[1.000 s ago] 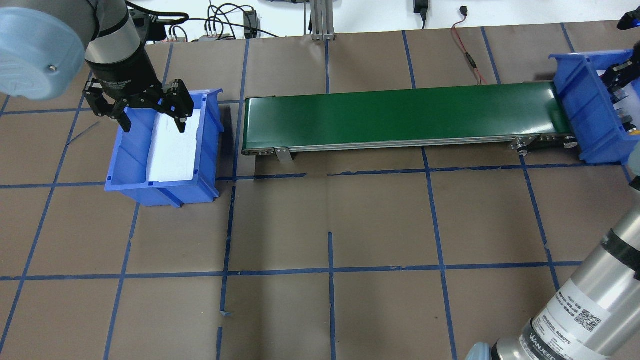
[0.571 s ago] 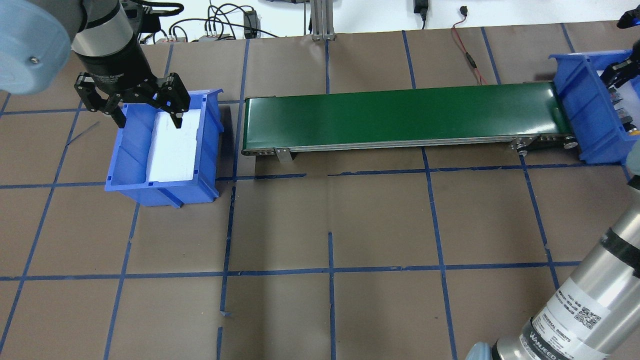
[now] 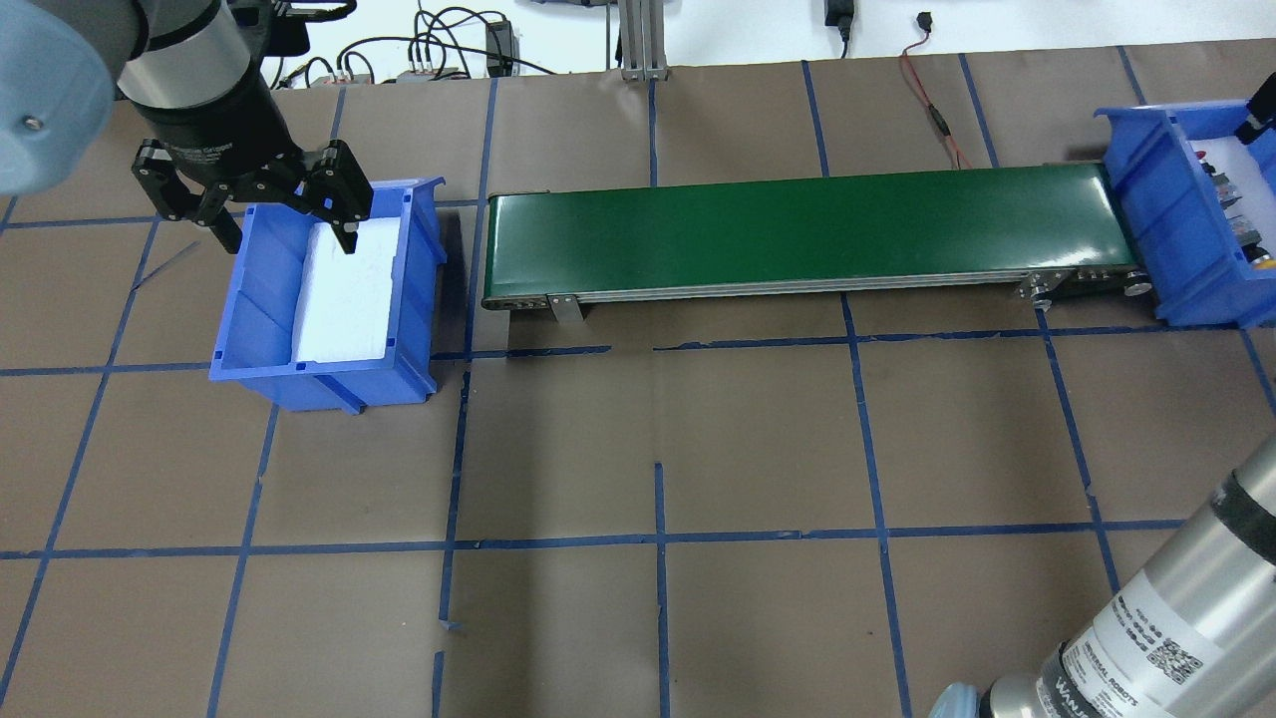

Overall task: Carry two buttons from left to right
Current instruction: 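Lower the red button onto the foam and open the right gripper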

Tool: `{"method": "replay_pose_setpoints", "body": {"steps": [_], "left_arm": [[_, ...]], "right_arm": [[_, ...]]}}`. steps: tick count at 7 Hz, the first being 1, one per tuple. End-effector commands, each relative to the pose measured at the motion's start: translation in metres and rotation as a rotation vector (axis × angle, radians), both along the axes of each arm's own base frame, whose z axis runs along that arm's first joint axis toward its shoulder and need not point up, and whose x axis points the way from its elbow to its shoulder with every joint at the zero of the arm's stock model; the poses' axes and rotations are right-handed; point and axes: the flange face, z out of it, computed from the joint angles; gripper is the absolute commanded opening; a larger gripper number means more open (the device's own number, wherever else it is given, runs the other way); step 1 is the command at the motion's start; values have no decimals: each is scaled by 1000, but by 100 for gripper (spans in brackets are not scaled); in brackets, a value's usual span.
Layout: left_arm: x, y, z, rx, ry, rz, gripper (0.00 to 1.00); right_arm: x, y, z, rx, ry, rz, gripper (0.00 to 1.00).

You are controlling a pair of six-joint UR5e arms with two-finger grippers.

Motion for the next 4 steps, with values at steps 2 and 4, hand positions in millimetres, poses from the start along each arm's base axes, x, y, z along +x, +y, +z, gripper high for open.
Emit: {"method": "replay_pose_setpoints", "body": {"steps": [2,4], "left_arm": [[2,0,-4,4,1,2,100],[2,0,-4,4,2,4,100]], "right_arm": [[120,2,92,-44,-36,119,91],[239,-11,114,-53,-16,153,90]]}}
